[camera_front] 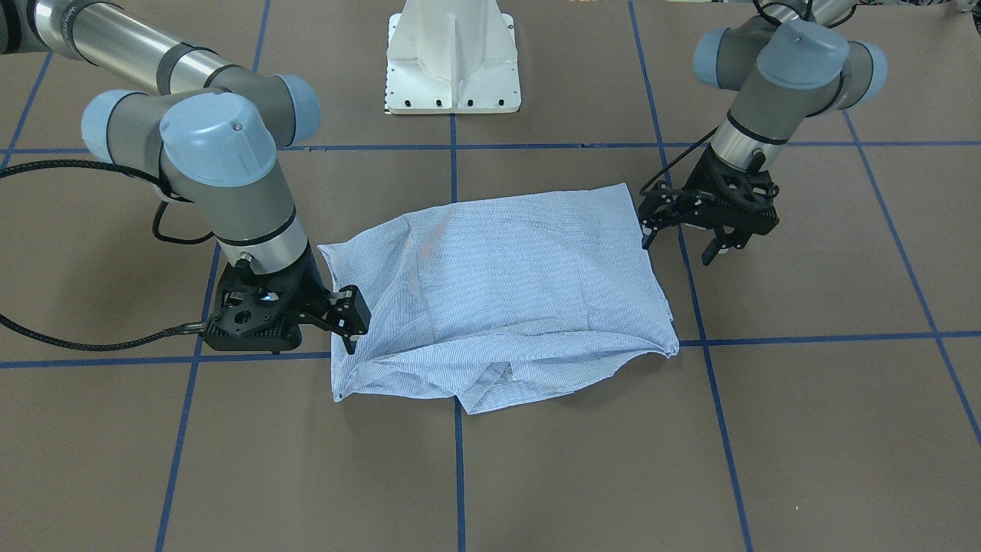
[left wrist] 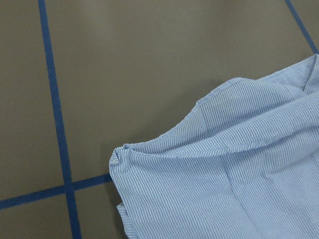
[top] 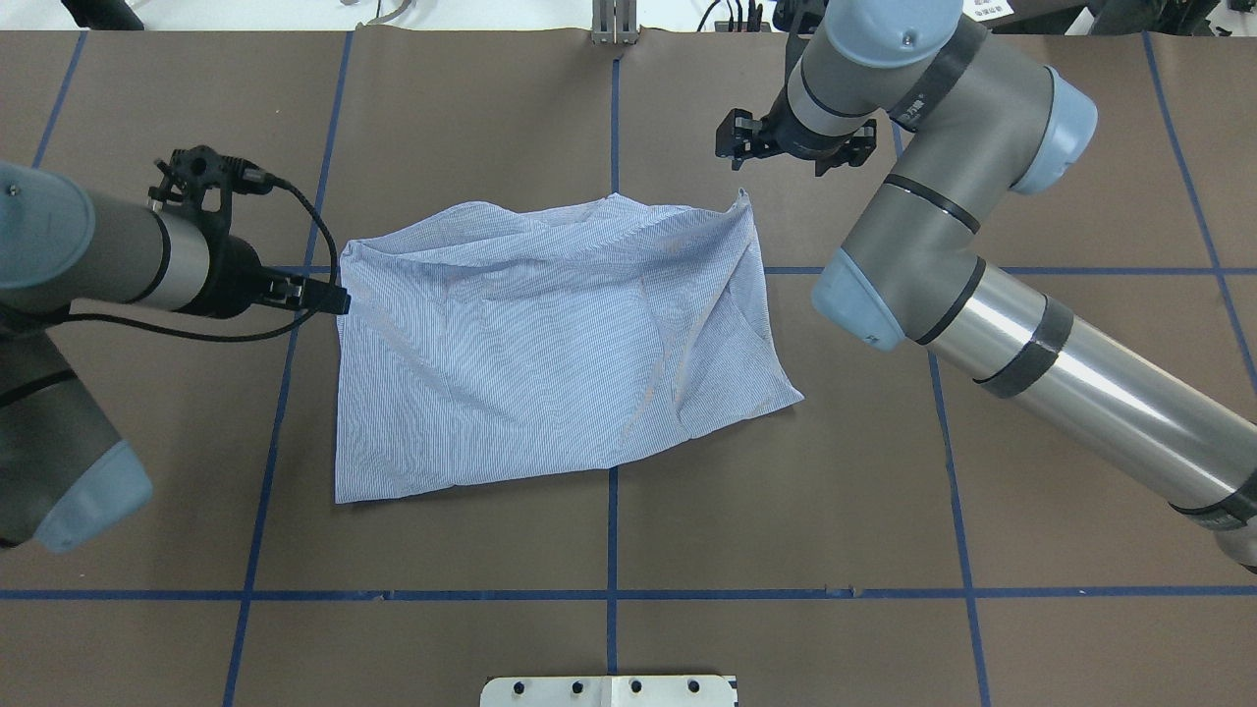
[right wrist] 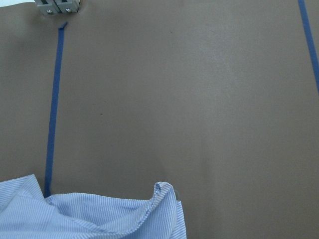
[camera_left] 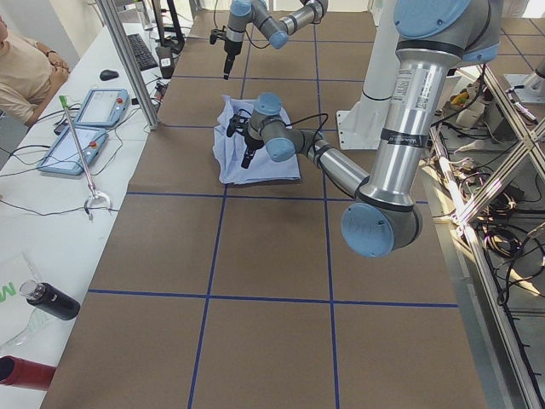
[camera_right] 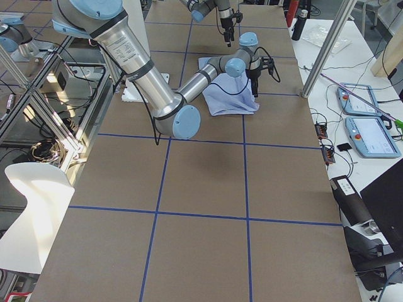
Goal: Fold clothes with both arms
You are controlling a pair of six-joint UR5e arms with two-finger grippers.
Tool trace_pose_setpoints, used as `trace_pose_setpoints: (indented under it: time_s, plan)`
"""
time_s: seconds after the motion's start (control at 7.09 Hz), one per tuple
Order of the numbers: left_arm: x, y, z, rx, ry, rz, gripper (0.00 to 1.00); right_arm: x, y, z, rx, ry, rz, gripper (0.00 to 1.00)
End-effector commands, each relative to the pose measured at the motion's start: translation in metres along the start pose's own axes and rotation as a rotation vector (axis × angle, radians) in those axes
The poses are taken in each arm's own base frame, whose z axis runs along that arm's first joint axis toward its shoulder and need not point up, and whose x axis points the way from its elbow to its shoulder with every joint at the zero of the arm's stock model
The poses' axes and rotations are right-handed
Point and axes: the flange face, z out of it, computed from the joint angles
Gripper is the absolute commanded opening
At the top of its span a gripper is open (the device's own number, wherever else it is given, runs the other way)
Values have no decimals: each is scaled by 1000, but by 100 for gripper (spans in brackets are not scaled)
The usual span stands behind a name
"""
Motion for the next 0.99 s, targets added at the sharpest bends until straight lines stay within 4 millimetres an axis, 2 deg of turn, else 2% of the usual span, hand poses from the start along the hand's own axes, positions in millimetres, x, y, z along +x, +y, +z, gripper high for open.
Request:
trace_pose_setpoints:
  time_s: [0.0,0.14,0.28,0.42,0.56,0.85]
  plan:
    - [39,72,24,-45,-5,-103,100,12,6,-5,3,9,-17,100]
    - [58,94,35,-49,-8,-147,100,13,6,-5,4,10,-17,100]
    - [65,108,45,-48,-22,-150,95,13,7,-5,4,10,-17,100]
    - [62,109,48,-46,-32,-150,83,13,7,-4,3,9,-18,100]
    - [49,116,51,-56,-56,-151,59,12,7,-6,6,4,-16,100]
    - [45,118,56,-65,-70,-154,58,12,9,-4,13,-9,-17,100]
